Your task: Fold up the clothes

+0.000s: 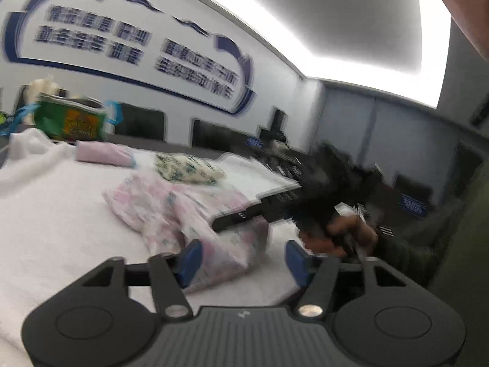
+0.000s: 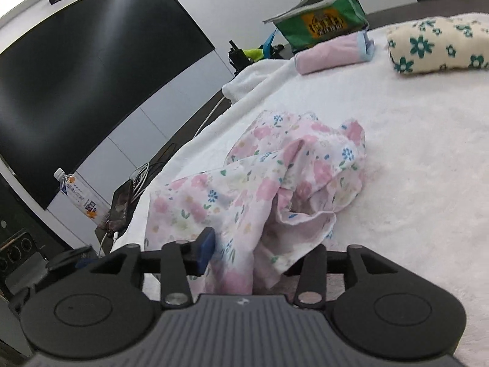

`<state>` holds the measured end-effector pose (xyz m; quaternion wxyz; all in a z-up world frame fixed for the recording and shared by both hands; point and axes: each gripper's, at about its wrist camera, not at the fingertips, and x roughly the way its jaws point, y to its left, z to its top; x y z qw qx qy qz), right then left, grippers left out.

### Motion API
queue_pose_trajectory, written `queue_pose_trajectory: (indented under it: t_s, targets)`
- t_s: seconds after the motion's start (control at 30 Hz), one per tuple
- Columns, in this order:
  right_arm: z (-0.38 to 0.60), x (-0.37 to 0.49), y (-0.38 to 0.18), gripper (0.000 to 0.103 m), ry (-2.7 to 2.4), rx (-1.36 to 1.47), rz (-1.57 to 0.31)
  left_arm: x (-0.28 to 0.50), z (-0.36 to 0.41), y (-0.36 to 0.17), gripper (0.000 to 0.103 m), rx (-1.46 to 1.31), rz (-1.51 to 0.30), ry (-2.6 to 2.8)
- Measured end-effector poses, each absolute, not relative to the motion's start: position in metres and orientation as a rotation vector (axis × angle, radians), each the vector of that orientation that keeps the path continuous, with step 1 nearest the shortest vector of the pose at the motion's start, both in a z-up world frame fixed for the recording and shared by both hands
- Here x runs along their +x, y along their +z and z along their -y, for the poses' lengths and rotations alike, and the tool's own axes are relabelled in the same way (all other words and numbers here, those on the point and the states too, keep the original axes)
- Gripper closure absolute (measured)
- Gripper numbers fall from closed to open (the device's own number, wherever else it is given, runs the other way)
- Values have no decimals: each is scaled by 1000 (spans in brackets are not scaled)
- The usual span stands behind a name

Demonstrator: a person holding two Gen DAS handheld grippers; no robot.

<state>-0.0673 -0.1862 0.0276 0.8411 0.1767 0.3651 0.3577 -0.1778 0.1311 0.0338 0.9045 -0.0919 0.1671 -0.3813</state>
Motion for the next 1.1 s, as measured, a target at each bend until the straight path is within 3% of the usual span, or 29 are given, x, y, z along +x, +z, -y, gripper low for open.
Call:
queue_pose_trajectory:
  t_s: [0.13, 0.33, 0.4, 0.53, 0.6, 0.63, 0.73, 1.1]
  targets:
    - [192, -75, 37, 44, 699, 332, -703, -165, -129, 31, 29, -268, -331, -590]
    - [198, -91, 52, 40, 602, 260, -584, -140, -113, 23, 32, -402, -411, -494]
    - [202, -95, 56, 40, 593, 254, -549, -136, -105, 21, 40, -391, -423, -480]
    - [193, -97, 57, 43, 565, 221, -511, -120, -95, 20, 69, -457, -485, -479]
    - [186, -92, 51, 53, 559, 212, -525, -110, -92, 16, 77, -475, -539, -448]
    - [182, -89, 48, 61, 556, 207, -532, -107, -91, 12, 88, -491, -562, -432]
    - [175, -81, 36, 71, 537, 206, -575, -102, -91, -1, 90, -556, -610, -406]
    - [164, -73, 16, 69, 480, 169, -637, -108, -86, -23, 88, -544, -539, -373]
